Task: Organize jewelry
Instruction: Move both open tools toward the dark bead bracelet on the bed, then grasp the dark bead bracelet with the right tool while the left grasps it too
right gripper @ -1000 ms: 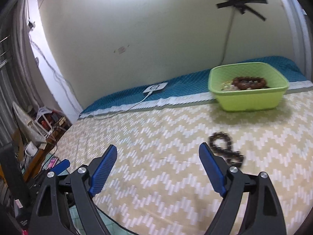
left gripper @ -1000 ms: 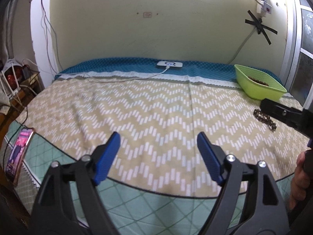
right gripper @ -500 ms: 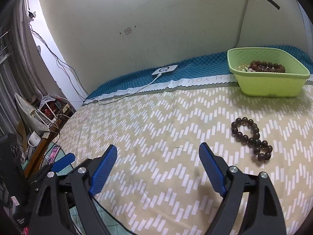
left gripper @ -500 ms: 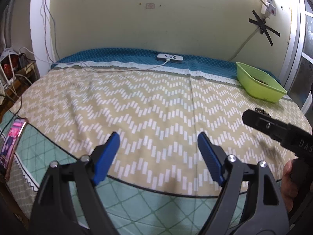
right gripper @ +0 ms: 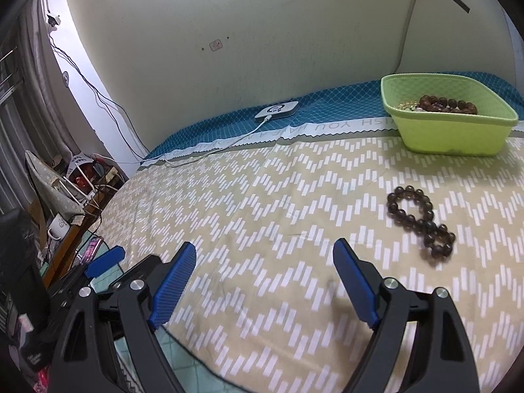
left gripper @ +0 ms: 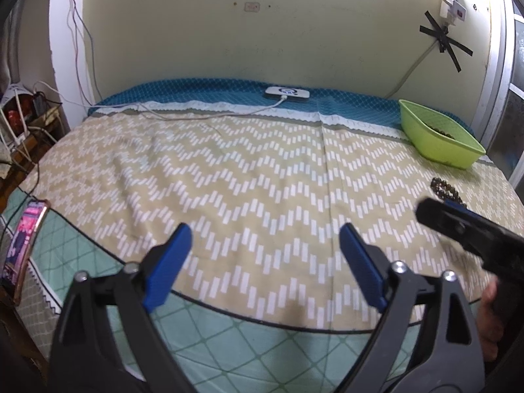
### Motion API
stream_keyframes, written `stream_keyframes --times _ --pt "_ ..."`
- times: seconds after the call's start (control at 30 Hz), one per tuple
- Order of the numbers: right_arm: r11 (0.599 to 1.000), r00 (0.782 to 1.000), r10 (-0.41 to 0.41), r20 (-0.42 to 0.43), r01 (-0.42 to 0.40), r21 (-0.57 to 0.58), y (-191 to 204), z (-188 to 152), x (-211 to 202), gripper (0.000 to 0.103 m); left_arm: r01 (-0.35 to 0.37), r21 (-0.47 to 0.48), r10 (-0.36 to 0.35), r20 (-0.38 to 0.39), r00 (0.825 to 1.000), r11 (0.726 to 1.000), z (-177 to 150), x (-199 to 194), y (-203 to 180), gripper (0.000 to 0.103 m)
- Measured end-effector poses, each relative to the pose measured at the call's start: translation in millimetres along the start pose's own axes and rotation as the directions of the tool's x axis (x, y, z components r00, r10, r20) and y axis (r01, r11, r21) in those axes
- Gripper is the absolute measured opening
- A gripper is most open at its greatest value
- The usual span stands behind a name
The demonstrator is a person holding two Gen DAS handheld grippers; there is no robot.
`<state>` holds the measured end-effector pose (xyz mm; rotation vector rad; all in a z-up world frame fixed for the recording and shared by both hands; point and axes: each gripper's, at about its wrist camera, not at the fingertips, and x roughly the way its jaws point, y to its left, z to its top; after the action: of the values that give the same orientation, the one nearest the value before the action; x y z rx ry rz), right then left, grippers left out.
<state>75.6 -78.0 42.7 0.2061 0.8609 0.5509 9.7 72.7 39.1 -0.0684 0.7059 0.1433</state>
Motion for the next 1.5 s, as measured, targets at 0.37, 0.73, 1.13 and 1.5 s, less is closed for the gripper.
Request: stream_keyframes --times 0.37,0.73,1.13,1.5 --pt "0.997 0.997 -0.076 0.027 0.075 0.02 -17 -26 -35 0.065 0.027 0.053 -0.026 -0.021 0.999 0.998 7 3 -31 0.096" --pt "0.988 0.985 -0.151 0.087 0.151 0.009 -51 -16 -72 0.055 0.13 0.128 -0.121 -0.077 0.99 0.983 17 15 -68 0.096" --pt "0.978 0.98 -0.183 -0.083 0.172 -0.119 -88 7 -55 0.005 0.5 0.134 -0.442 -0.313 0.84 0.856 62 68 -142 0.053" --pt "0.992 0.994 -0.098 -0.055 0.102 0.08 -147 47 -40 0.0 0.5 0.119 -0.451 -0.292 0.843 0.858 68 80 -134 0.053"
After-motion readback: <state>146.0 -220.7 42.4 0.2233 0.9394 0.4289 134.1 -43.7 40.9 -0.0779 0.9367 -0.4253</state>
